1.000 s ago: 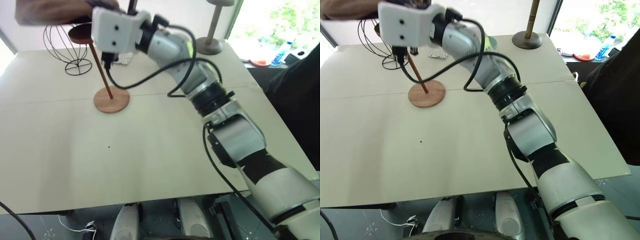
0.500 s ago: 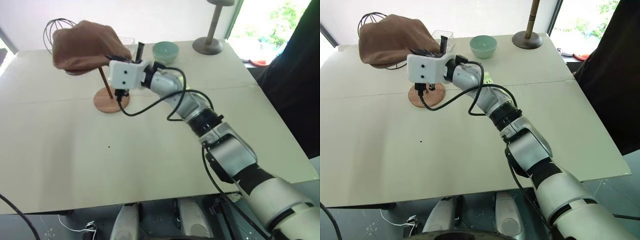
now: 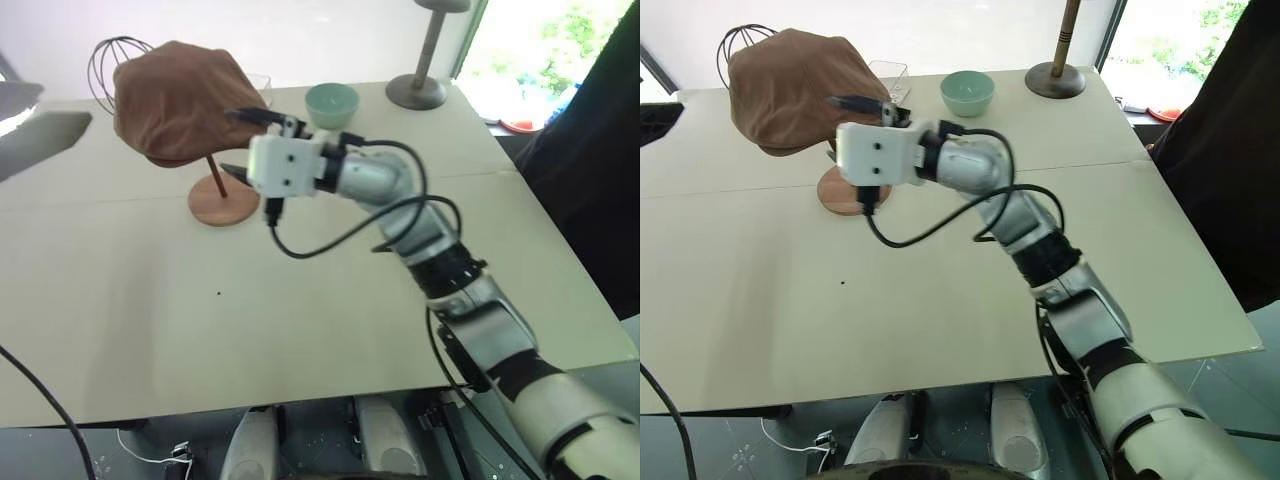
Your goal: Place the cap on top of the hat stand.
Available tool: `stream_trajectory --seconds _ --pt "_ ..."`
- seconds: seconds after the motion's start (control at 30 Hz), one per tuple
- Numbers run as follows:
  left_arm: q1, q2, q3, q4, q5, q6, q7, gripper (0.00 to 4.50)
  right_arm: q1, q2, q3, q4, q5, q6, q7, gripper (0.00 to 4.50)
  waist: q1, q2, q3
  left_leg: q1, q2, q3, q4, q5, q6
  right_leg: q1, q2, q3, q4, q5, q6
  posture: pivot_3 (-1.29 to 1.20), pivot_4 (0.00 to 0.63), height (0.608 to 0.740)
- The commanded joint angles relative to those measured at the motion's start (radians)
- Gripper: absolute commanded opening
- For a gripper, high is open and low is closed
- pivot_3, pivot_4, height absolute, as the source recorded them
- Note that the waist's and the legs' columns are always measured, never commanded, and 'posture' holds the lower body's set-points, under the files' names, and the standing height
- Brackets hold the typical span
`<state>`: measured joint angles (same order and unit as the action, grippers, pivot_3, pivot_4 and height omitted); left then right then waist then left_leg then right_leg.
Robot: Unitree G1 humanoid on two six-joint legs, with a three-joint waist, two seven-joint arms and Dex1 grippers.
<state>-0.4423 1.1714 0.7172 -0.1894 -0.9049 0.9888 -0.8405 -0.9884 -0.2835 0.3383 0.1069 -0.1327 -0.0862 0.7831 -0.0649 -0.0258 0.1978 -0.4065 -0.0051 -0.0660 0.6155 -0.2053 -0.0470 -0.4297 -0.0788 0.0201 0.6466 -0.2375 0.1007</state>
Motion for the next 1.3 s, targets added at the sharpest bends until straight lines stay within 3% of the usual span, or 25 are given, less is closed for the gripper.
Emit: stream_trajectory --seconds 0.03,0.2,0.3,0.43,0.67,1.03,1.3 --pt "-0.016 0.040 -0.013 -0.035 0.006 -0.044 -0.029 4.50 0.027 -0.079 -0.078 -0.179 0.156 0.169 0.133 3.05 0.000 0.000 0.000 0.000 0.000 0.000 0.000 0.000 0.000 0.000 0.000 0.000 0.000 0.000 0.000 0.00 0.150 0.740" --pt "0.039 0.116 -0.114 -0.090 0.129 -0.178 -0.127 4.50 -0.082 -0.329 -0.294 -0.219 0.485 0.726 0.310 3.05 0.003 0.001 0.001 0.000 0.000 0.001 0.000 0.000 0.000 0.000 0.000 0.000 0.000 0.000 -0.001 0.00 0.150 0.740" --pt "0.067 0.147 -0.181 -0.110 0.221 -0.296 -0.176 4.50 -0.174 -0.465 -0.337 -0.175 0.631 0.988 0.419 4.43 0.005 0.003 0.003 0.000 0.000 0.003 -0.001 0.000 0.000 -0.001 -0.001 0.001 -0.001 -0.002 -0.004 0.00 0.150 0.740" --pt "0.049 0.165 -0.317 -0.101 0.408 -0.519 -0.174 4.50 -0.277 -0.543 -0.374 -0.099 0.744 1.175 0.472 4.48 0.002 0.003 0.002 0.001 0.001 0.003 -0.002 0.000 0.001 -0.001 0.000 0.000 -0.001 -0.005 -0.008 0.00 0.150 0.740" --pt "-0.115 0.076 -0.501 -0.072 0.597 -0.676 -0.056 4.50 -0.344 -0.615 -0.353 0.012 0.752 1.215 0.505 4.48 0.012 0.003 0.003 -0.001 0.001 0.005 0.000 0.000 0.001 -0.002 -0.001 0.001 -0.003 -0.005 -0.007 0.00 0.150 0.740" --pt "-0.096 0.024 -0.555 -0.191 0.659 -0.608 -0.050 4.50 -0.414 -0.631 -0.322 0.118 0.701 1.164 0.498 4.48 0.019 0.003 0.003 -0.003 0.001 0.006 0.000 -0.001 0.001 -0.005 0.000 0.001 -0.001 -0.003 -0.003 0.00 0.150 0.740" --pt "-0.077 -0.012 -0.645 -0.221 0.841 -0.661 0.028 4.50 -0.428 -0.628 -0.343 0.129 0.716 1.171 0.507 4.48 0.021 0.003 0.003 -0.003 0.001 0.005 0.000 -0.001 0.001 -0.005 0.000 0.001 -0.001 -0.003 -0.003 0.00 0.150 0.740"
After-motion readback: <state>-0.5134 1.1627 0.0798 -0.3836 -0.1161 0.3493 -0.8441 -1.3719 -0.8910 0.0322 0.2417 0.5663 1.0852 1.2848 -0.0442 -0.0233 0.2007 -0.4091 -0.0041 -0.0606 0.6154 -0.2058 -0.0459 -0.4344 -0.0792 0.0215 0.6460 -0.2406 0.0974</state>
